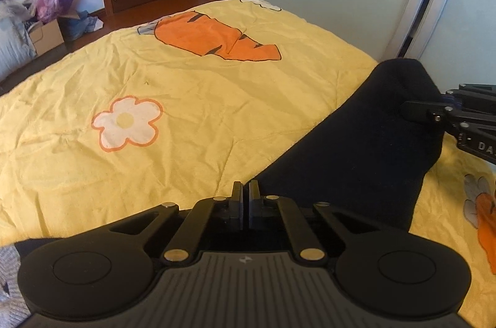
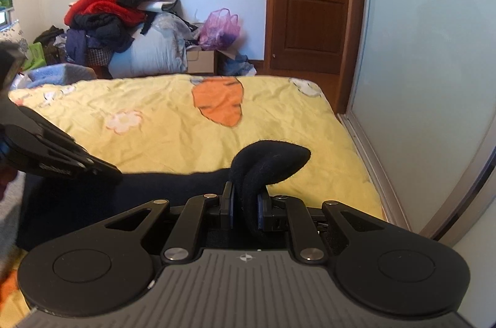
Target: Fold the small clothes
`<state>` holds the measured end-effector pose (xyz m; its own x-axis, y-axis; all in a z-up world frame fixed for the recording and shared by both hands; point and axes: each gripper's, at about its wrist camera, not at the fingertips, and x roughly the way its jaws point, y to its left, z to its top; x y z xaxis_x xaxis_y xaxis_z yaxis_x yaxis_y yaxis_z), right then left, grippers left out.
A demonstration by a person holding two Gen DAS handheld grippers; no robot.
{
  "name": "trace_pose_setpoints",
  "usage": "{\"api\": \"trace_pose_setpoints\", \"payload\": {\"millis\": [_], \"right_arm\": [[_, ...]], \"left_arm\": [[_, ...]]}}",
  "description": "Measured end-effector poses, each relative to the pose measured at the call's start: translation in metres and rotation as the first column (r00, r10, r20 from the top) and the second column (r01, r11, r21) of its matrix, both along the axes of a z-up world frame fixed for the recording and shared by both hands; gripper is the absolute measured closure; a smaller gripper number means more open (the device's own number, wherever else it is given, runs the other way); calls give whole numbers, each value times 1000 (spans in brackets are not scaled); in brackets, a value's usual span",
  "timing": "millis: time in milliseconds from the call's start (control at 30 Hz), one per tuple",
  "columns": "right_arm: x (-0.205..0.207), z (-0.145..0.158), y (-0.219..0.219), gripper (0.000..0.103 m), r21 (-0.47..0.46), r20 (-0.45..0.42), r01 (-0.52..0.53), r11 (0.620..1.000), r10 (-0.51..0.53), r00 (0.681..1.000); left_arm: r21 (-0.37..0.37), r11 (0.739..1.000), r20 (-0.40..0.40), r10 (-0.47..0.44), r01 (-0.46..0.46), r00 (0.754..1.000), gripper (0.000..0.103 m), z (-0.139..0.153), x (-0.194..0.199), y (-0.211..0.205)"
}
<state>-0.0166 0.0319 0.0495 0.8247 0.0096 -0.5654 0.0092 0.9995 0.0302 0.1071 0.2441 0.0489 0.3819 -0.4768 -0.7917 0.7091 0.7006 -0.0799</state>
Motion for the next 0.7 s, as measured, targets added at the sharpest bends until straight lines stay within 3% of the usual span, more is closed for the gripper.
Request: {"api": "trace_pose_setpoints", "payload": {"millis": [367, 533, 700], "right_arm": [[-11, 45, 30, 84, 55, 44, -55, 997, 52, 998], [-18, 84, 77, 84, 94, 81, -132, 987, 124, 989], [-14, 110, 139, 84, 135, 75, -213, 968, 204, 976]], "left_arm": [[-96, 995, 22, -8, 10, 1000, 101, 19, -12, 30], [-135, 991, -4, -20, 20, 1000, 101, 33, -12, 60], [-239, 970, -62, 21, -35, 998, 98, 45, 7, 114]]}}
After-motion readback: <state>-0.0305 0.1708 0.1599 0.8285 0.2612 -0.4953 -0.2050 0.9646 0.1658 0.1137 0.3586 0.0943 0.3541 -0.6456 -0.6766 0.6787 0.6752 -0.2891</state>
